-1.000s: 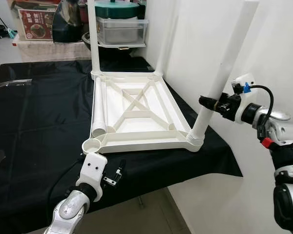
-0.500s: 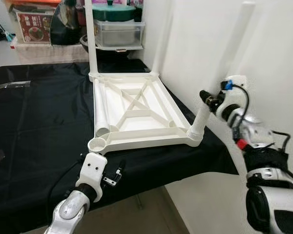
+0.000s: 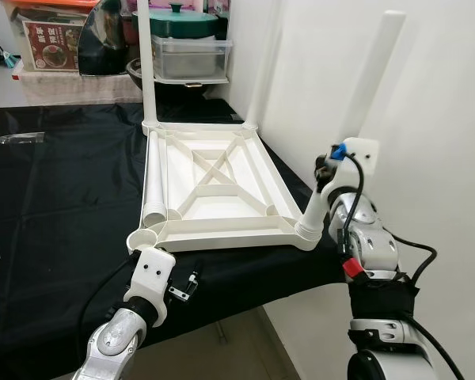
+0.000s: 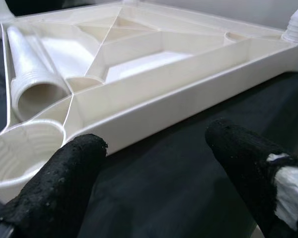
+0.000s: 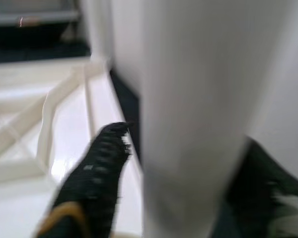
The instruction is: Building children table
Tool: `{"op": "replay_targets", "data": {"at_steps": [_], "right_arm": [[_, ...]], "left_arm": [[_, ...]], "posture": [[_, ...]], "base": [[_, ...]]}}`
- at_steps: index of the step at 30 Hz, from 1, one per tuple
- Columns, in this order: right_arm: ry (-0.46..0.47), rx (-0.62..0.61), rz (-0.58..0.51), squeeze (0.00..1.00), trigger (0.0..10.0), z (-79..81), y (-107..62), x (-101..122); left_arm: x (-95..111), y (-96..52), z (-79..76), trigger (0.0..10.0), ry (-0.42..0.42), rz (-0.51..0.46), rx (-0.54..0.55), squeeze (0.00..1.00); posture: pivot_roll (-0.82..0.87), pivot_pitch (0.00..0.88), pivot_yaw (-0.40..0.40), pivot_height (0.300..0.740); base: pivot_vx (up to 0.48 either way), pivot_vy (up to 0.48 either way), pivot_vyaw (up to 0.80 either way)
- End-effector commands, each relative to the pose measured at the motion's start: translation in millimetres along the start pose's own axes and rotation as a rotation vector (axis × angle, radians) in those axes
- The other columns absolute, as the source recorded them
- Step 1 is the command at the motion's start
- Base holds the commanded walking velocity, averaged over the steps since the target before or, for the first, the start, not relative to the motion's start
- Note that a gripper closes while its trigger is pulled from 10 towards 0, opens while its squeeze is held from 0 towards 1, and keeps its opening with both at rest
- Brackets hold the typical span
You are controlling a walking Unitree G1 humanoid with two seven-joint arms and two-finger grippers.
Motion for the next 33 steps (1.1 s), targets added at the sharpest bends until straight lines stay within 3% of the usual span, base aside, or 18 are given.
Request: {"op": "replay_targets", "data": {"at_steps": [1, 2, 8, 9, 10, 12, 17, 18, 21, 22, 29, 33], "right_arm": [[0.003, 0.010, -0.074, 0.61, 10.0, -13.1, 3.2, 21.1], [0.036, 0.048, -0.113, 0.00, 10.0, -17.3, 3.2, 30.4], [0.068, 0.191, -0.249, 0.00, 10.0, -24.6, -0.7, 54.5], [0.009, 0.268, -0.319, 0.00, 10.0, -38.0, -5.6, 61.4], [0.009, 0.268, -0.319, 0.00, 10.0, -38.0, -5.6, 61.4], [-0.122, 0.411, -0.382, 0.00, 10.0, -62.2, -16.8, 63.4], [-0.220, 0.504, -0.318, 0.00, 10.0, -80.8, -16.3, 47.6], [-0.209, 0.537, -0.296, 0.00, 4.9, -79.7, -16.1, 43.5], [-0.197, 0.558, -0.286, 0.00, 4.9, -77.8, -16.3, 41.6], [-0.196, 0.622, -0.249, 0.00, 0.0, -75.3, -16.0, 29.0], [-0.201, 0.669, -0.203, 0.00, 0.0, -83.9, -15.5, 11.6], [-0.210, 0.534, -0.122, 0.00, 0.0, -89.6, -4.4, 1.6]], "left_arm": [[-4.9, -0.2, -1.4, 10.0, 0.002, 0.018, 0.002, 0.00], [-4.9, -0.3, -1.4, 10.0, 0.003, 0.018, 0.003, 0.00], [-4.7, -0.1, -1.4, 10.0, 0.002, 0.017, 0.002, 0.00], [-3.9, -0.3, -0.7, 10.0, 0.002, 0.015, 0.004, 0.00], [-3.9, -0.3, -0.7, 10.0, 0.002, 0.015, 0.004, 0.00], [-4.0, -1.6, 2.9, 10.0, 0.005, 0.016, 0.010, 0.00], [-6.3, -1.1, 0.4, 10.0, 0.013, 0.024, -0.002, 0.00], [-5.3, 0.3, -0.9, 10.0, 0.013, 0.022, -0.006, 0.00], [-4.4, 1.2, -1.6, 10.0, 0.013, 0.020, -0.008, 0.00], [-2.3, 1.5, 0.1, 10.0, 0.016, 0.016, -0.008, 0.00], [-1.0, -0.9, 6.0, 10.0, 0.025, 0.017, 0.000, 0.00], [-0.7, -1.2, 5.1, 10.0, 0.025, 0.016, -0.002, 0.00]], "posture": [[0.02, 0.000, -0.138, 0.740], [0.02, 0.000, -0.137, 0.740], [0.02, 0.000, -0.137, 0.740], [0.03, 0.000, -0.143, 0.740], [0.03, 0.000, -0.143, 0.740], [0.01, 0.000, -0.136, 0.740], [0.01, 0.000, -0.130, 0.740], [0.01, 0.000, -0.127, 0.740], [0.01, 0.000, -0.127, 0.740], [0.03, 0.000, -0.124, 0.740], [0.03, 0.000, -0.124, 0.740], [0.03, 0.000, -0.121, 0.740]], "base": [[0.000, 0.000, 0.00], [0.000, 0.000, 0.00], [0.000, 0.000, 0.00], [0.000, 0.000, 0.00], [0.000, 0.000, 0.00], [0.000, 0.000, 0.00], [0.000, 0.000, 0.00], [0.000, 0.000, 0.00], [0.000, 0.000, 0.00], [0.000, 0.000, 0.00], [0.000, 0.000, 0.00], [0.000, 0.000, 0.00]]}}
Point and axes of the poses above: a point about 5 cm out from each wrist's last joint towards the gripper, its own y axis pointing out of the wrist towards the gripper, its own x axis along the axis of the wrist's last joint, z = x × y, the point moved 2 cm from there along y, pointing out of the wrist towards the gripper, and after that the axes turned 14 degrees about -y, right-handed, at the moved point
